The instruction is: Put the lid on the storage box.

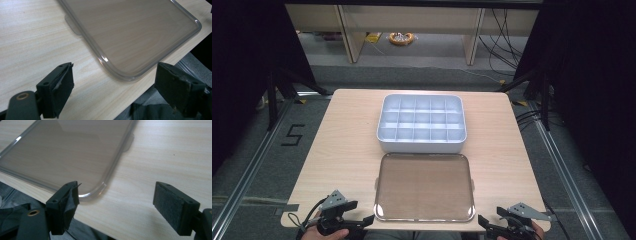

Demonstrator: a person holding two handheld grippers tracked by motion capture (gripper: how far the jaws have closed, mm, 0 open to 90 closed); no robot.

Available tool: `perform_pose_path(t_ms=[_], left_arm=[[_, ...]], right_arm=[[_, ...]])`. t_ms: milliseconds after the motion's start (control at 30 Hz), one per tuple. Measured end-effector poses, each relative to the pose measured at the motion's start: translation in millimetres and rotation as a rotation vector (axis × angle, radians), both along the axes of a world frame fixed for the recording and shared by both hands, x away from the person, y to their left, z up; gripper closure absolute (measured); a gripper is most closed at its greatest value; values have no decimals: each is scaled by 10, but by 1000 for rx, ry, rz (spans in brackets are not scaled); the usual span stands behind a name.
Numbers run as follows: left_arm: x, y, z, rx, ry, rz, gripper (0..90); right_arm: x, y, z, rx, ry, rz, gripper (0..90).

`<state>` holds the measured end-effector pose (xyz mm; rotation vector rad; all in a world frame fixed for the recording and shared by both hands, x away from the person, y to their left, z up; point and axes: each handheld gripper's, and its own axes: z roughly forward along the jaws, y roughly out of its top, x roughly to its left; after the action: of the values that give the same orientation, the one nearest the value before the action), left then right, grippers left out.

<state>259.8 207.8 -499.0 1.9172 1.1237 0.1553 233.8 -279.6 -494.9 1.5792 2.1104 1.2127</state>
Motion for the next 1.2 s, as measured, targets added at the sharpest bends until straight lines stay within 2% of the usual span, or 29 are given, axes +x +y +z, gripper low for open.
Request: perform_pose_path(t_ms=[33, 100, 133, 167, 200, 300, 333, 367, 400, 433, 467, 533, 567, 600, 633, 667, 700, 800, 833, 867, 933, 1000, 1033, 1067, 1100, 1167, 1200], left_arm=[[17, -23, -7, -3, 0, 0, 149], [31, -56, -13, -4, 6, -6, 149], [37, -71, -16, -10, 14, -12, 150], [44, -76, -15, -5, 24, -22, 151], [47, -100, -24, -19, 26, -13, 152], [59, -104, -27, -15, 41, -15, 169], [76, -102, -26, -25, 53, -9, 189], [81, -105, -28, -21, 50, -3, 213], [91, -107, -28, -20, 52, -9, 232], [99, -120, -29, -34, 57, -5, 241], [109, -124, -25, -29, 58, -7, 246], [129, -150, -24, -33, 63, 1, 264], [145, -147, -23, -12, 62, -11, 271], [160, -167, -27, -23, 62, 1, 279], [160, -167, -27, -23, 62, 1, 295], [199, -176, -36, -31, 79, 7, 308], [231, -167, -45, -24, 78, -11, 320], [272, -173, -57, -26, 88, -4, 349], [290, -180, -57, -21, 88, 5, 354], [328, -198, -61, -14, 82, 16, 373], [352, -202, -66, -4, 77, 12, 394], [393, -226, -81, -1, 90, 23, 416], [443, -234, -100, 0, 109, 19, 423], [465, -242, -106, -2, 112, 23, 434], [484, -236, -107, 14, 111, 17, 455], [516, -251, -113, 3, 106, 27, 484], [532, -248, -117, 17, 107, 19, 500]], right_arm=[[-7, 22, 11, 8, 19, -9, 195], [25, 13, 0, -7, -11, 20, 193], [31, 24, -1, 15, -17, 33, 195], [17, 53, 8, 29, 3, 18, 196], [21, 63, 6, 19, 9, 16, 198], [31, 89, 4, 33, 23, 18, 207], [47, 90, -1, 27, 12, 25, 214], [58, 100, -8, 53, 13, 34, 219], [83, 81, -15, 43, -6, 53, 228], [85, 109, -20, 64, 18, 34, 235], [110, 110, -38, 77, 7, 47, 240], [143, 106, -53, 87, 18, 47, 249], [142, 123, -43, 90, 39, 27, 251], [152, 133, -42, 109, 46, 26, 257], [152, 133, -42, 109, 46, 26, 257], [207, 125, -57, 86, 24, 38, 263], [235, 133, -70, 78, 22, 40, 266], [261, 184, -69, 107, 43, 30, 275], [300, 187, -86, 75, 20, 41, 279], [333, 216, -85, 63, 42, 44, 286], [369, 234, -84, 62, 48, 40, 294], [385, 232, -81, 60, 50, 43, 299], [414, 247, -84, 76, 65, 40, 313], [438, 248, -101, 70, 52, 37, 317], [450, 252, -103, 81, 60, 33, 320], [477, 252, -99, 82, 72, 24, 340], [440, 317, -59, 150, 163, -31, 346]])
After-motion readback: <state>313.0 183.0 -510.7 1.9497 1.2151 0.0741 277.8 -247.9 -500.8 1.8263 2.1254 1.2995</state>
